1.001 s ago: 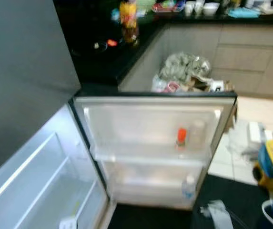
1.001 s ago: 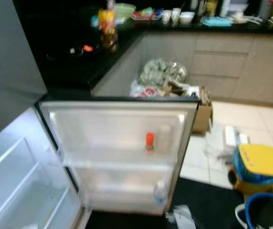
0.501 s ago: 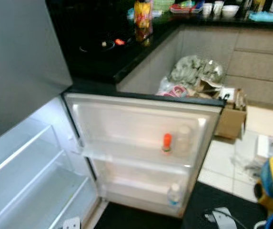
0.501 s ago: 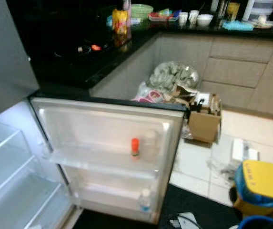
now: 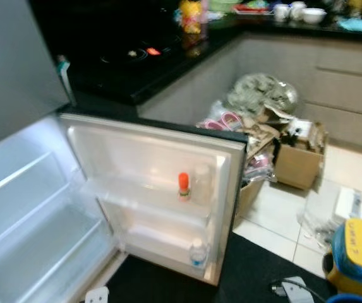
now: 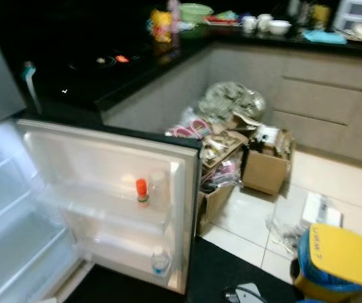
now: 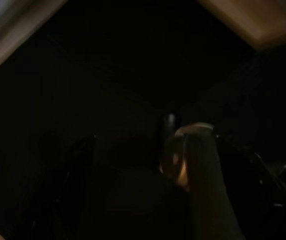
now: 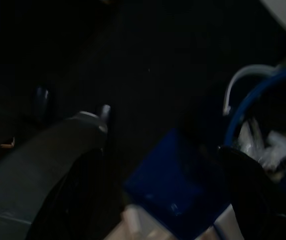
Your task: Restocking fridge
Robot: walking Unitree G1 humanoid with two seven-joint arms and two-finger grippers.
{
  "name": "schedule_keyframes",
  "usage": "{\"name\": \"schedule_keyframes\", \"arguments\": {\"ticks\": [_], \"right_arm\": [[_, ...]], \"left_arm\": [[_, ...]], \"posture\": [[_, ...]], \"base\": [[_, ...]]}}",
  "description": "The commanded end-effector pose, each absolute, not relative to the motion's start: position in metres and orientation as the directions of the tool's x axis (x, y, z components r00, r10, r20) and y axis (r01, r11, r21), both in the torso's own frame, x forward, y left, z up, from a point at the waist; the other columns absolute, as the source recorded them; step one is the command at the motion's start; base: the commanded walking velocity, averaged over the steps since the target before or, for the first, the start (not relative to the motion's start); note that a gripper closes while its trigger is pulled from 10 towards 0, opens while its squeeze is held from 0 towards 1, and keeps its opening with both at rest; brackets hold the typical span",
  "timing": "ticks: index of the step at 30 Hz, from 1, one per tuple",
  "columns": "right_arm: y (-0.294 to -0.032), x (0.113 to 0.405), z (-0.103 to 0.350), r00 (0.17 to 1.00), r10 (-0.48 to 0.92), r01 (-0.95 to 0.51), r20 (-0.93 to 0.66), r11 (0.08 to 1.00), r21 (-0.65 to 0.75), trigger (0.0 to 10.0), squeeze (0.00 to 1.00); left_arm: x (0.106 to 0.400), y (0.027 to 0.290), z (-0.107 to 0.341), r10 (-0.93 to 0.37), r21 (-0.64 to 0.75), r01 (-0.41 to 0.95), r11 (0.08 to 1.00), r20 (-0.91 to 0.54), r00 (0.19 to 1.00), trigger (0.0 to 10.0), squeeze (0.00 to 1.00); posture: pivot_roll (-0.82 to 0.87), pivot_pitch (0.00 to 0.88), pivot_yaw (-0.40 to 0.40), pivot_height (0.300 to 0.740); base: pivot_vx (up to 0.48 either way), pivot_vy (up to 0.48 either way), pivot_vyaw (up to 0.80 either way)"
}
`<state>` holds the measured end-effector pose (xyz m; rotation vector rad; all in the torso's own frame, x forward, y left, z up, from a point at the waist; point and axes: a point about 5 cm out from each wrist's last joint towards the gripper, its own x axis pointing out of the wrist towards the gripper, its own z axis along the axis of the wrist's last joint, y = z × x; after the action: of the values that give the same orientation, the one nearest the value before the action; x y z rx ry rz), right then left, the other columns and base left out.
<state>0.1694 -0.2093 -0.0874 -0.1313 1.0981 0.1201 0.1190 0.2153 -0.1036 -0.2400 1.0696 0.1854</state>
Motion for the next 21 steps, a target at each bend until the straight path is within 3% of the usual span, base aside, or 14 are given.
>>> {"name": "schedule_keyframes", "arguments": {"ticks": [1, 21], "right_arm": [[-0.2125, 0.1662, -0.0882, 0.443, 0.030, -0.162, -0.896, 0.986, -0.047, 10.0, 0.00], [-0.2147, 0.1659, -0.0876, 0.438, 0.044, -0.191, -0.898, 0.981, -0.045, 10.0, 0.00]], "left_arm": [[0.1238, 0.2150, -0.1021, 0.035, -0.103, -0.258, 0.961, -0.875, 0.482, 10.0, 0.00], [0.1261, 0.2085, -0.1026, 0.011, -0.128, -0.251, 0.959, -0.873, 0.487, 10.0, 0.00]], "posture": [[0.00, 0.000, 0.009, 0.740], [-0.01, 0.000, 0.010, 0.740]], "base": [[0.000, 0.000, 0.76], [0.000, 0.000, 0.76]]}}
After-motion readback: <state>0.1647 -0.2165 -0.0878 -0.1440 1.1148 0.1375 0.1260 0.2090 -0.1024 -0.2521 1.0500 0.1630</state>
